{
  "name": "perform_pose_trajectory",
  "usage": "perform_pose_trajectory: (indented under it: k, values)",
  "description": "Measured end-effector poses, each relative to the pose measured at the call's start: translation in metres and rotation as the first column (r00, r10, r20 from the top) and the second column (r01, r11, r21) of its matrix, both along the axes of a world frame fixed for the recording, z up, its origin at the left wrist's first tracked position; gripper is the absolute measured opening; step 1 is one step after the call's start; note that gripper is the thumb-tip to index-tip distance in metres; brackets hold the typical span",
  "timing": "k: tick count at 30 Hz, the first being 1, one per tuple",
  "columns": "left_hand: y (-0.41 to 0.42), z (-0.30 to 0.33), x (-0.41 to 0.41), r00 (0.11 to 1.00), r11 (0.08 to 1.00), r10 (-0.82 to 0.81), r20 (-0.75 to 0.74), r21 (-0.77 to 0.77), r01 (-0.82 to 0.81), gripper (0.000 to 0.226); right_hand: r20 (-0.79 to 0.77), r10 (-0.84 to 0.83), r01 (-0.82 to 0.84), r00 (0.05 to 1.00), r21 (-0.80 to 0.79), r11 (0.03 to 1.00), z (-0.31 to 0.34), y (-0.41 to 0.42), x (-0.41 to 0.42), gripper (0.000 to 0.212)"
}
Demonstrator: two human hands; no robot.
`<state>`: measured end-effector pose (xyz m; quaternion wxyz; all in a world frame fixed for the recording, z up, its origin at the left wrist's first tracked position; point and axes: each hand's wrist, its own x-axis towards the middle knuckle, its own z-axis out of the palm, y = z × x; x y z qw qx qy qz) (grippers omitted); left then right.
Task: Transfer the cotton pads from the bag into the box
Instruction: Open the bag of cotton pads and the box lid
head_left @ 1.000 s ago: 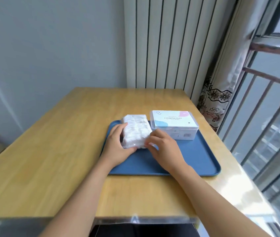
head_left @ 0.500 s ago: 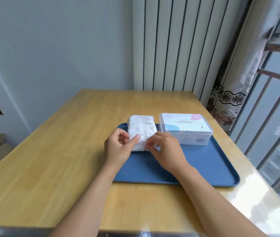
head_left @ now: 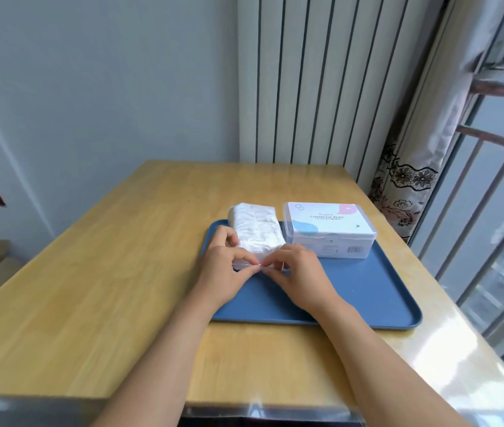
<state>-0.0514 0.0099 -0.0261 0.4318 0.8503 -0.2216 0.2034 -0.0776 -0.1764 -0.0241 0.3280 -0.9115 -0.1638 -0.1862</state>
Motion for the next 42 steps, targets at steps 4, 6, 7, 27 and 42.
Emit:
perform_pose_trajectory:
  k: [4,6,7,27,42]
  values:
    - [0.001,0.001,-0.001,0.999,0.999,0.001,-0.053,-0.043,-0.003,0.009,0.031,-0.012,0.012,0.999,-0.004,1.0,0.0,-0.001,0.001,0.005]
    - [0.001,0.0,-0.001,0.999,1.0,0.003,-0.043,-0.013,-0.003,0.01,0.03,-0.018,0.019,0.999,-0.036,0.999,0.0,0.001,0.001,0.008]
    - [0.0,0.0,-0.002,1.0,1.0,0.008,-0.017,0.017,-0.007,0.009,0.028,-0.024,0.026,0.999,-0.061,0.998,0.0,0.002,0.001,0.01]
    - [-0.005,0.006,-0.006,0.995,0.991,0.071,0.065,-0.115,-0.063,0.012,-0.45,0.006,0.3,0.893,0.606,0.737,0.022,0.024,-0.03,0.04]
    - [-0.009,0.009,-0.012,0.975,0.996,0.092,0.203,-0.005,-0.093,0.009,-0.514,0.126,0.394,0.848,0.772,0.499,0.025,0.03,-0.025,0.014]
